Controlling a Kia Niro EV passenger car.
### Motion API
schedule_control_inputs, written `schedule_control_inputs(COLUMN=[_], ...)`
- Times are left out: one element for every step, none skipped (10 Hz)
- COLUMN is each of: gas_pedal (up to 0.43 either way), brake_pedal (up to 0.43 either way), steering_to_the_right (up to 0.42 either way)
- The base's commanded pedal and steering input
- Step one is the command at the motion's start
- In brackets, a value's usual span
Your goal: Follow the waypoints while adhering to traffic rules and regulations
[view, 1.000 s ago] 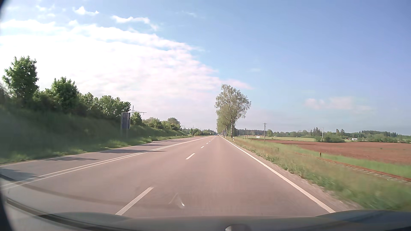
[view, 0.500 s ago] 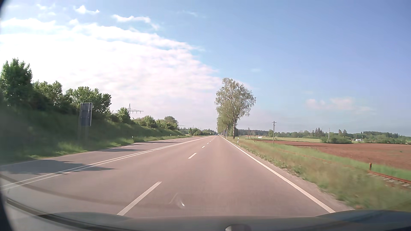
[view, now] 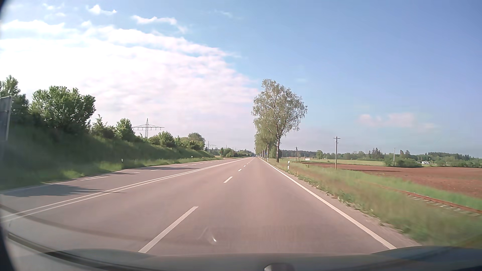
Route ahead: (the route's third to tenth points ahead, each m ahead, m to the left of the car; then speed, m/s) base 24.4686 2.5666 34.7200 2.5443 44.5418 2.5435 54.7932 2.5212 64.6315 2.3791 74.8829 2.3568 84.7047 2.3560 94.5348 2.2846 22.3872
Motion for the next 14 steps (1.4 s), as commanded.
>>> schedule_control_inputs(gas_pedal=[0.22, 0.22, 0.22, 0.22, 0.22, 0.22, 0.22, 0.22, 0.22, 0.22, 0.22, 0.22, 0.22, 0.22], brake_pedal=[0.0, 0.0, 0.0, 0.0, 0.0, 0.0, 0.0, 0.0, 0.0, 0.0, 0.0, 0.0, 0.0, 0.0], steering_to_the_right=[0.001, 0.0, 0.001, 0.001, 0.0, 0.001, 0.001, 0.001, 0.001, 0.001, 0.001, 0.001, 0.001, 0.001])
